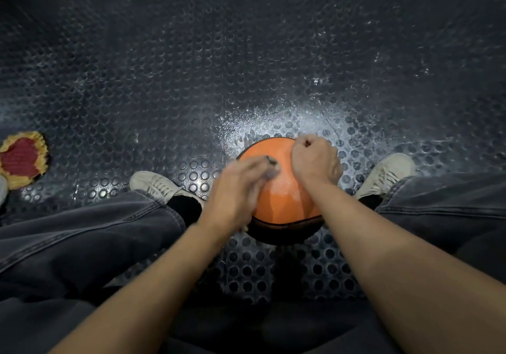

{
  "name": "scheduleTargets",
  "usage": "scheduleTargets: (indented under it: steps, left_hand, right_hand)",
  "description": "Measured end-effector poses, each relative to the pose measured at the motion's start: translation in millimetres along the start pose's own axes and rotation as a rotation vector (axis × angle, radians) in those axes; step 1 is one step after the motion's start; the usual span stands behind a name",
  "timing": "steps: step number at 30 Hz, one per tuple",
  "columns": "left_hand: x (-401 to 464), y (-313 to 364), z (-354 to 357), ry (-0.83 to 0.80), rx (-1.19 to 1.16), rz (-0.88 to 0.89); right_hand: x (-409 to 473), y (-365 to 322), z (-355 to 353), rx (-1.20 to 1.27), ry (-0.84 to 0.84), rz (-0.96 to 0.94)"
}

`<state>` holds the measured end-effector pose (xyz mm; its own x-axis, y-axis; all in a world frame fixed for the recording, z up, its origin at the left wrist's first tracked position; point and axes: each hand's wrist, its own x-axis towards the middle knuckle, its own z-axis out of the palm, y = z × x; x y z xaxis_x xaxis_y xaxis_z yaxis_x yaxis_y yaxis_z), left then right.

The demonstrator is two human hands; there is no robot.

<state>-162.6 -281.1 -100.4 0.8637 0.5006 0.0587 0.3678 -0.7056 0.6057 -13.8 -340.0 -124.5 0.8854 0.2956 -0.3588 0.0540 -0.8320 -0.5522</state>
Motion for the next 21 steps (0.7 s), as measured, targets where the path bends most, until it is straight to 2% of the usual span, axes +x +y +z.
scheduleTargets:
  steps: [3,4,6,8,9,11,13,15,17,19,20,21]
  left_hand:
    - [-36.1,2.7,3.0,-0.055,0.037,0.143]
    - [-26.1,-2.3,1.0,-0.044,0.046,0.128]
    - [8.6,-8.2,-4.3,0.054,0.032,-0.012]
    - [24.1,-10.2,-7.0,0.091,0.031,-0.111]
    - [18.4,-9.1,-5.4,0.085,0.048,-0.093]
    - [-11.5,-7.3,0.8,-0.002,0.083,0.09]
    - [-35.7,-6.9,1.3,-0.099,0.113,0.297]
    - [-21.9,-13.5,-3.7,-0.177,0.156,0.385]
    - [12.7,-10.7,-8.4,-0.128,0.161,0.283]
    - [34.8,-10.8,-9.5,-0.028,0.193,0.085]
    - [33.0,-10.0,-6.0,-0.023,0.184,0.064]
    - [23.0,-8.1,-2.3,-0.06,0.157,0.12]
  right_hand:
    - [8.4,1.1,-0.9,0.03,-0.059,-0.014]
    - [7.5,1.9,1.0,0.041,-0.071,-0.033]
    - [2.7,1.3,2.7,0.05,-0.055,-0.059]
    - [2.5,0.8,5.2,0.036,-0.018,-0.008]
    - [3.5,-2.5,5.1,0.04,-0.011,0.032]
    - [8.6,-6.7,2.9,0.072,-0.026,0.09]
    - [12.0,-1.3,-1.0,0.065,-0.047,0.069]
    - [9.8,3.6,-4.3,0.061,-0.066,0.013]
    - [6.3,3.8,-6.3,0.057,-0.085,-0.015]
    - [5.9,1.2,-3.2,0.066,-0.073,-0.014]
    - [7.0,-1.4,-2.0,0.061,-0.058,0.0]
    - [8.3,-4.0,-1.2,0.054,-0.042,0.023]
